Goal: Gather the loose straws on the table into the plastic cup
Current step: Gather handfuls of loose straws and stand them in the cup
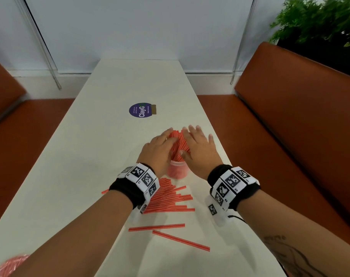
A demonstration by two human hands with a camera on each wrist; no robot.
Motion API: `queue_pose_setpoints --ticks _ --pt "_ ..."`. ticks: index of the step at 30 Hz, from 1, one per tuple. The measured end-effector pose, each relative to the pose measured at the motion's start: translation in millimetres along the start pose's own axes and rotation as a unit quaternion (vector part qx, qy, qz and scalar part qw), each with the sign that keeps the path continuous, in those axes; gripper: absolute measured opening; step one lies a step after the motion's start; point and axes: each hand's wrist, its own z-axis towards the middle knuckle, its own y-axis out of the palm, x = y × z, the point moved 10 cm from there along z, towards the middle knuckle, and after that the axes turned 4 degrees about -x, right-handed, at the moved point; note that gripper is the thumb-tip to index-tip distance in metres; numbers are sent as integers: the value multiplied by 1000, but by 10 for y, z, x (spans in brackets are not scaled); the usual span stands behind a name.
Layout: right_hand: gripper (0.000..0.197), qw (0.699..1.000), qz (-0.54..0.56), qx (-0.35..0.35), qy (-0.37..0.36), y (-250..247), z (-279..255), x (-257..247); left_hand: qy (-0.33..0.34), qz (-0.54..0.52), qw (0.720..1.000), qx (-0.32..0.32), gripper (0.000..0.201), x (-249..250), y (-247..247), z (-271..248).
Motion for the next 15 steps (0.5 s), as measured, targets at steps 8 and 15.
queue_pose_setpoints --ticks 8,15 --pt "43 991 21 16 -130 -261 -645 -605 -58 -2 998 -24 49 -361 -293 -566" --pt "44 928 -115 -351 -54 877 -1176 -530 -222 89 946 -220 37 -1132 -25 -1550"
